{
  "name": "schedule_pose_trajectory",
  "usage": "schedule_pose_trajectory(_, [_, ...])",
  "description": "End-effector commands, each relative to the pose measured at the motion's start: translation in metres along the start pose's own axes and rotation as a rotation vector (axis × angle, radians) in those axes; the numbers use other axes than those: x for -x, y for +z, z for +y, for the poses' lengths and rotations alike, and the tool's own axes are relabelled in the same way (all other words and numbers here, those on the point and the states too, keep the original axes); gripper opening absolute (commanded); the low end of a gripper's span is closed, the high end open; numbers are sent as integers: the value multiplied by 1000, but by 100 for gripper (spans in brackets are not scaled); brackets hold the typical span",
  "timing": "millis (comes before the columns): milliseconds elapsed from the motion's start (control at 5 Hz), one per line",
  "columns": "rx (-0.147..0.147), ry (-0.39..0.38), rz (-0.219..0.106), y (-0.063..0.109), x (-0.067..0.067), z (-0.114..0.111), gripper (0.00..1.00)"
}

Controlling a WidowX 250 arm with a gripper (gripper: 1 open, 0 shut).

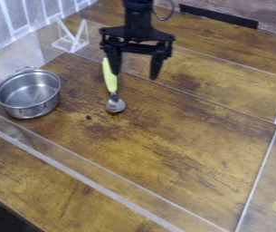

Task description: Move the green spoon to the right

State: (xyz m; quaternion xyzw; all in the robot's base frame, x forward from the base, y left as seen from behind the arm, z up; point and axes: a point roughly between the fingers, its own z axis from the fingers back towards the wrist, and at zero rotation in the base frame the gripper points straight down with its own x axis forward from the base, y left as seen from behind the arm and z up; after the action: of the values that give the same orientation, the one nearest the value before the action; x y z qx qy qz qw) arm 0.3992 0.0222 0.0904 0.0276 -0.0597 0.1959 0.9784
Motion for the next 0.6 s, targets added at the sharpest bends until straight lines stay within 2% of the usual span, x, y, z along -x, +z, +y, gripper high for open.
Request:
schedule_pose_trajectory(0, [-5,110,-62,19,-5,24,100])
schedule_pose_trajectory(400, [-30,138,-36,6,-3,26,100])
